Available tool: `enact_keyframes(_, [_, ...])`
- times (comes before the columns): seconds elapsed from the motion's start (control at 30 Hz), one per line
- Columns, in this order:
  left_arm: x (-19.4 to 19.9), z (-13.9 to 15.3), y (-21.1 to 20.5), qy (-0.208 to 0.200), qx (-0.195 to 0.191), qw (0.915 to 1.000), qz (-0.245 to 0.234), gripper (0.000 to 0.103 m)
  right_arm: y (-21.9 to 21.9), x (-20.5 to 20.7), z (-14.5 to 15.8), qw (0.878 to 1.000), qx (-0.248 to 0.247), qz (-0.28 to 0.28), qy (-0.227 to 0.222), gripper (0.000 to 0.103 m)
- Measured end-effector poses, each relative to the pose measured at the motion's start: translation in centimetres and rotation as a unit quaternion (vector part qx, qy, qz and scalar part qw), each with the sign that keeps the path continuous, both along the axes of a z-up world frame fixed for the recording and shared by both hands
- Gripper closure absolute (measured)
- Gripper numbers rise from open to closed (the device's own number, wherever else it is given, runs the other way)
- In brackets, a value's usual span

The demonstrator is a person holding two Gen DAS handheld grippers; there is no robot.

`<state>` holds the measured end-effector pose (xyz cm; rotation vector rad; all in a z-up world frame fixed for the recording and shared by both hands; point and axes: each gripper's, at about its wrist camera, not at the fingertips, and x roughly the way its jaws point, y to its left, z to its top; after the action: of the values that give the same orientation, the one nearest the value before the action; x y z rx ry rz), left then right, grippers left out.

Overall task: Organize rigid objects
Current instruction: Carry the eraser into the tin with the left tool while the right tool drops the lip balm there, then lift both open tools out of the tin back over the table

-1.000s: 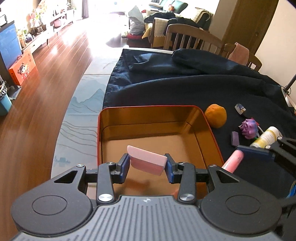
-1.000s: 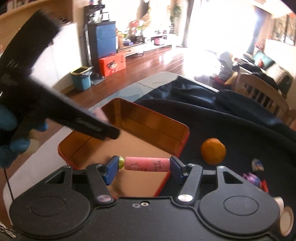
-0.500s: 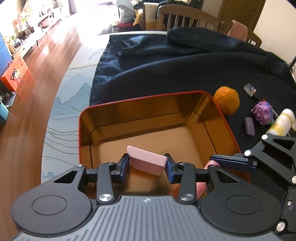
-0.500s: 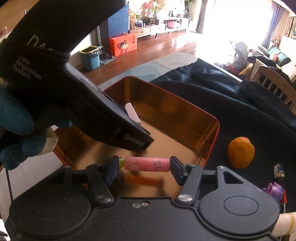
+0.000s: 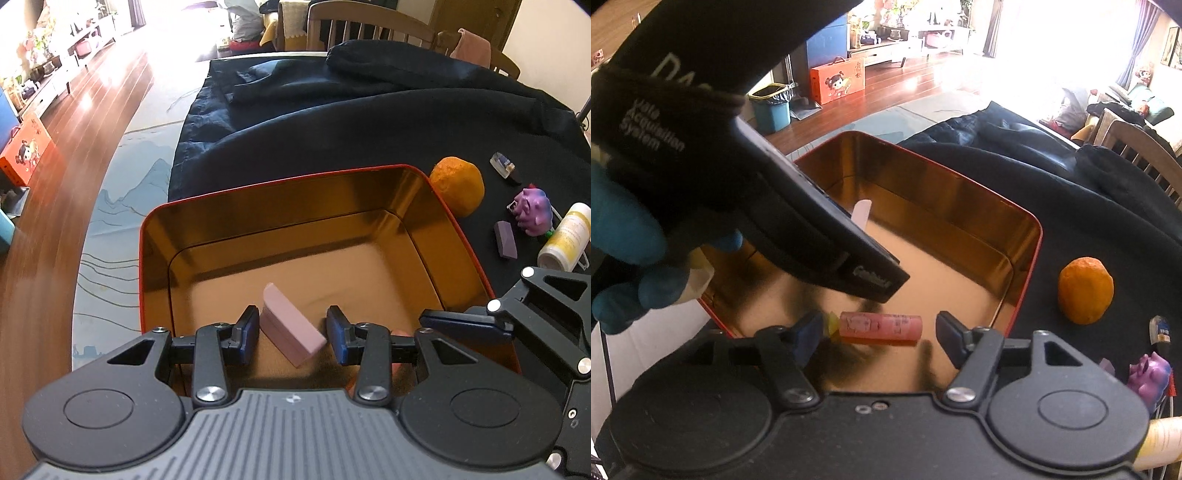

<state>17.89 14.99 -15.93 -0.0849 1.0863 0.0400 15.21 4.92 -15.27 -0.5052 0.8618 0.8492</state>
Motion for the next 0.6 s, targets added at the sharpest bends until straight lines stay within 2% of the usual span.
enact_keyframes(0.13, [-0.2, 0.2, 0.1, -0.003, -0.007, 1.0, 0.003, 0.063, -0.6, -0.2, 0.4, 1.0, 0.009, -0.004, -0.004, 0.034])
enact_keyframes(0.4, [-1.5, 1.6, 0.1, -0.023, -0.022, 0.9995, 0.008, 0.053, -2.5, -0.3, 1.7, 0.998, 0.048, -0.031, -0.006, 0.029])
enact_keyframes(0.6, [-2.9, 3.4, -0.8, -0.051, -0.013, 0.9986, -0.001, 0.051, -4.5, -0.7, 3.4, 0.995, 0.083, -0.047, -0.015, 0.025])
